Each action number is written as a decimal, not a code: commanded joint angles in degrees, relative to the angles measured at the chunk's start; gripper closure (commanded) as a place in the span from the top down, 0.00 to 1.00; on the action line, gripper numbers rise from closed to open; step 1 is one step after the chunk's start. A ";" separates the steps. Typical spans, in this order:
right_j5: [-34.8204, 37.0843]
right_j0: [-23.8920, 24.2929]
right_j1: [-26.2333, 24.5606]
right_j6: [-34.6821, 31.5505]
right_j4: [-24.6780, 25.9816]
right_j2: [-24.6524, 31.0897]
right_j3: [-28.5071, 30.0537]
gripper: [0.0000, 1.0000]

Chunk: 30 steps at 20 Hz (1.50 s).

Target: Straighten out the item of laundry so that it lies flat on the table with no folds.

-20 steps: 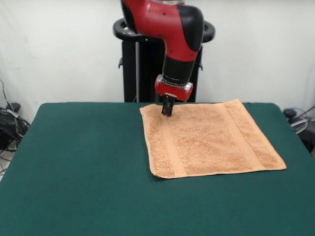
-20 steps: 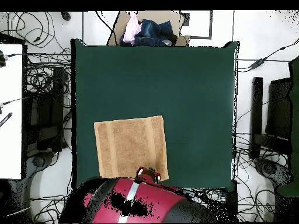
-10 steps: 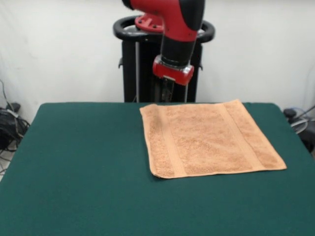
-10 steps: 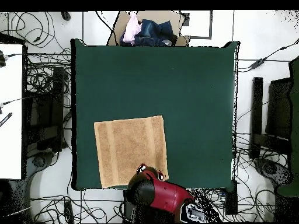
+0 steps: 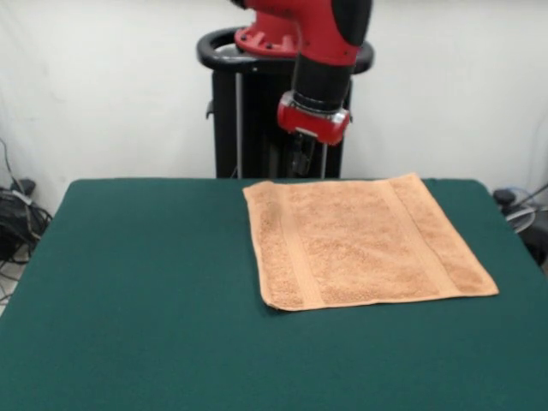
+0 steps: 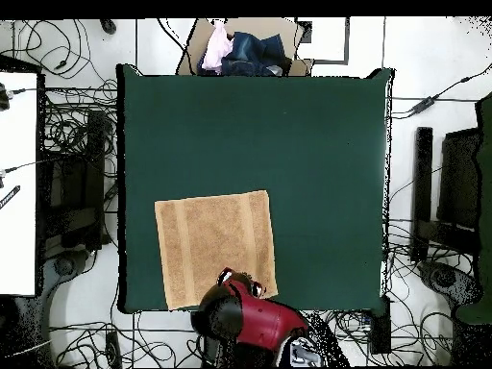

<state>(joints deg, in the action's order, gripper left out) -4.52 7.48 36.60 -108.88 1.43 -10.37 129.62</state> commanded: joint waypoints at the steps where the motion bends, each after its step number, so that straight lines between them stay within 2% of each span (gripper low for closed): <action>1: -12.34 -5.02 -11.71 -13.47 -3.49 -0.39 -4.92 0.00; 5: -17.17 -6.78 -14.97 -12.11 -4.05 -2.91 -5.68 0.00; 8: -21.42 -2.00 -17.81 -10.21 -0.06 -2.38 -6.66 0.00; 10: -22.27 1.08 -17.96 -8.62 2.48 -2.10 -6.91 0.00; 14: -16.80 5.79 -14.45 -5.47 5.25 -0.14 -7.18 0.00; 18: -12.50 6.53 -11.02 -5.14 4.99 0.90 -6.25 0.00; 19: -11.36 6.10 -10.16 -5.44 4.35 1.29 -5.79 0.00; 24: -5.71 -2.02 -4.73 -9.99 -3.90 0.83 -2.46 0.00; 27: -7.22 -4.37 -6.30 -12.24 -6.21 1.26 -2.73 0.00; 30: -12.30 -4.84 -11.05 -13.59 -6.64 2.39 -3.94 0.00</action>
<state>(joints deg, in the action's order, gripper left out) -15.13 4.89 29.74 -108.87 -0.18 -11.84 129.65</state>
